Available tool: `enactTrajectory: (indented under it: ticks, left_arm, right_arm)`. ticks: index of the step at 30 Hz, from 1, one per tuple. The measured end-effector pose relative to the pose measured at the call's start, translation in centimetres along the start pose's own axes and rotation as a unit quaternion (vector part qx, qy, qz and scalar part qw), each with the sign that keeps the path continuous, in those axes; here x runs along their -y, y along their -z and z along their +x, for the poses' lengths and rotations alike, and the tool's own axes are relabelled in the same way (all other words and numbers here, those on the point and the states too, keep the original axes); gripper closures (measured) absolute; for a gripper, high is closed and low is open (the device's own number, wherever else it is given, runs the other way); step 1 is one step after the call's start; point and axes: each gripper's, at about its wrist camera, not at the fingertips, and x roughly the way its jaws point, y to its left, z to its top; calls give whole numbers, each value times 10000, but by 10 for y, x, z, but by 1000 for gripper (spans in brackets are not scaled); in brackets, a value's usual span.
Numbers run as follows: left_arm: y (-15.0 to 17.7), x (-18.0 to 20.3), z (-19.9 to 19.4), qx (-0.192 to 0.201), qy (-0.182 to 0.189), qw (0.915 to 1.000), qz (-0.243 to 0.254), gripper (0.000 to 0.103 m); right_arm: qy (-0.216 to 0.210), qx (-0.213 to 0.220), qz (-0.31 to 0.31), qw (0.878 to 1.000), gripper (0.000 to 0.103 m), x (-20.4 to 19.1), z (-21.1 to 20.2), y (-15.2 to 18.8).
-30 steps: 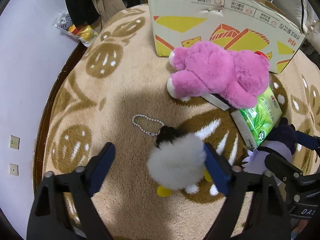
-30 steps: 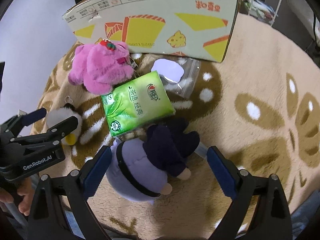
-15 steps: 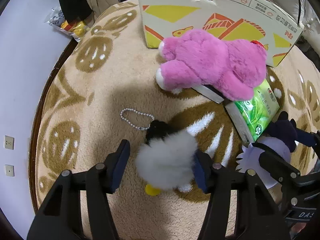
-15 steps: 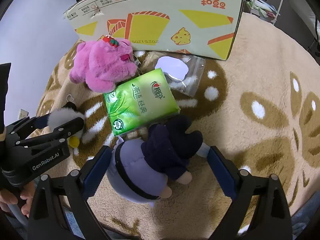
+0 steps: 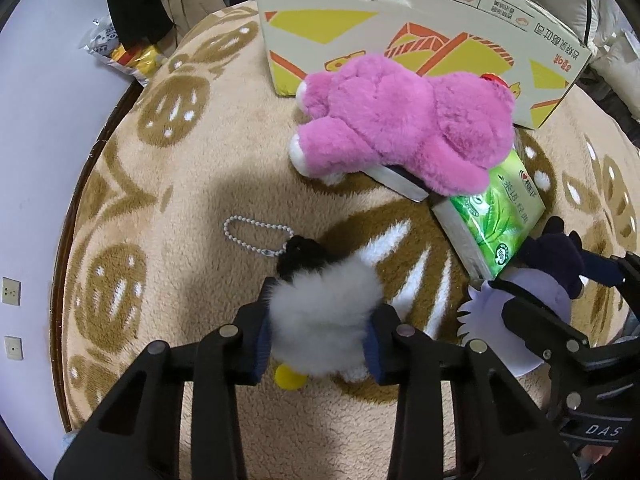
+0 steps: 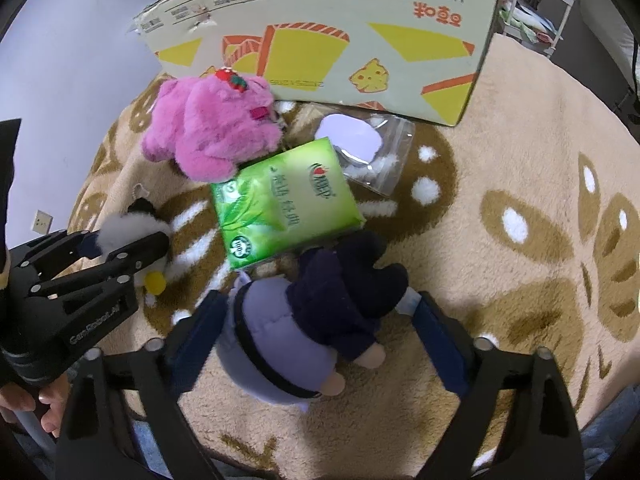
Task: Organize soft objects
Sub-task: 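Grasp the white fluffy chick with the left tool while the right tool grasps the purple doll, then lift both toys over the cardboard box and open both tools to drop them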
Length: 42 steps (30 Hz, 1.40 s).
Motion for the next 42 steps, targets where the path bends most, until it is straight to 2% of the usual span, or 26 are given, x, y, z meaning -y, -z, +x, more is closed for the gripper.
enactTrajectory:
  ticks: [1,4,10,15,22,31,36,42]
  left_arm:
    - [0,0,0,2,-1,10000,2,67]
    - [0,0,-2,19,3,10000,10,68]
    - [5,5,-8,30,-41,9999,118,70]
    - [7,7,-13,85,35,9999,131,71]
    - [13,9,-27,281,64,9995,149,71]
    - [17,19,-75,1098,21,9931,416,71]
    - [17,24,-109,1728,2,9837,502,71]
    - [11,24,-145,2467,11,9676,543,71]
  right_arm:
    - [-11,20,-11,10000,18,-1,-1,0]
    - [12,56,-99,9999,24,-6,-2,1]
    - [-4,118,-161,9998,32,-9,-5,3]
    - [55,211,-135,9997,34,-13,-8,4]
    - [346,560,296,9974,35,13,-31,6]
    - [298,1461,548,9873,35,30,-78,4]
    - [243,2028,512,9776,35,30,-105,3]
    - [53,2609,653,9631,35,34,-128,-6]
